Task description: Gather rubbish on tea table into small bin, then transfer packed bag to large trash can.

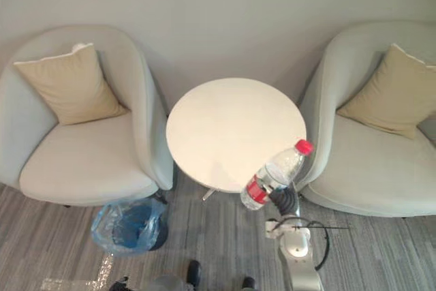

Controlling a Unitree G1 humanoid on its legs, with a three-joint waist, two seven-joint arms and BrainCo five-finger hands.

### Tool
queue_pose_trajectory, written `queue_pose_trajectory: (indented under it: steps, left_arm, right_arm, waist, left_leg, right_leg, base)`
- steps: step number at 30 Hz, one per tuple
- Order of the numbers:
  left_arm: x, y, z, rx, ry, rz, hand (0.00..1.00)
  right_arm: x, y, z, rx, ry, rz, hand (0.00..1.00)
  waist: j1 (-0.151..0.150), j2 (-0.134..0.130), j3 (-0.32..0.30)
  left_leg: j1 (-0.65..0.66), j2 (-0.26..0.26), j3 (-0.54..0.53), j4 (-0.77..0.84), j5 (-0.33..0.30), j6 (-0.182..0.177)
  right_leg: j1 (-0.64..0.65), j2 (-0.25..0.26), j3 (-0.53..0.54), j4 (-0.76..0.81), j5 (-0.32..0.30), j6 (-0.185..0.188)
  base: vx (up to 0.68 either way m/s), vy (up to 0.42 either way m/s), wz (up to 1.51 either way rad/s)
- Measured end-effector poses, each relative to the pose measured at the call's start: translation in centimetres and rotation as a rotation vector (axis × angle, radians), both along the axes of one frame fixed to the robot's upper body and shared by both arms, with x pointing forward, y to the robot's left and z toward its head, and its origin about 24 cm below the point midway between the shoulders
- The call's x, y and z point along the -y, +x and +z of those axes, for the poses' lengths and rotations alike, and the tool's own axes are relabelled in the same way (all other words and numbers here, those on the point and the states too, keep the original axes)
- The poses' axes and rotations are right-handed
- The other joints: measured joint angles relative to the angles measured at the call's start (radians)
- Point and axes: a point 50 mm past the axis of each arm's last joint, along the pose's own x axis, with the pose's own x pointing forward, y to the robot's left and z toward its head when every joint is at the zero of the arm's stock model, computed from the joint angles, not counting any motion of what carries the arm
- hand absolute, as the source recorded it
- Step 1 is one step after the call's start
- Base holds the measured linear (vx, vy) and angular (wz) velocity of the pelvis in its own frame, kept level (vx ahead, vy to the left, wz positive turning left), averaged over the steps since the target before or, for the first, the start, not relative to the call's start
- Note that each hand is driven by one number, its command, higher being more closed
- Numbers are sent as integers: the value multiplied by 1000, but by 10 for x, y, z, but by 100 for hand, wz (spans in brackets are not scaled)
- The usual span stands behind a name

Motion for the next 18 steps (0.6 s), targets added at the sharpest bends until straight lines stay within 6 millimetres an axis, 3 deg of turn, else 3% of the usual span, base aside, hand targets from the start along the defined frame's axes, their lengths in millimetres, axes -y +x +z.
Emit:
queue_pose_trajectory:
  steps: [9, 14, 17, 18]
  left_arm:
    - [3, -6, -2, -31, -1, -30, 0]
    - [6, -5, -2, -22, -9, -19, 0]
    - [10, 5, 0, 23, -22, -12, 0]
    - [12, 8, 1, 39, -27, -15, 0]
  right_arm:
    - [3, -7, 1, -1, -24, -10, 100]
    - [0, -6, 2, 3, -24, -7, 100]
    - [-2, 1, 7, 31, -28, -13, 100]
    - [-3, 5, 11, 49, -31, -10, 100]
  waist:
    - [-6, 16, -31]
    - [-3, 27, -23]
    - [5, 45, -11]
    - [-1, 53, -5]
  left_leg:
    - [24, 1, -4, 6, 0, 0]
    - [-2, -9, -68, 12, 18, -5]
    - [-82, -4, -89, 25, 56, -23]
    - [-110, 6, -95, 1, 63, -46]
  right_leg:
    - [29, 2, -6, -1, 0, 0]
    - [33, -3, -70, 10, -4, 0]
    - [-40, -4, -125, 93, -23, -8]
    - [-75, -7, -169, 117, -25, -19]
  base:
    - [-14, -5, 2]
    - [-69, -20, 39]
    - [-102, -28, 52]
    - [-122, 2, 70]
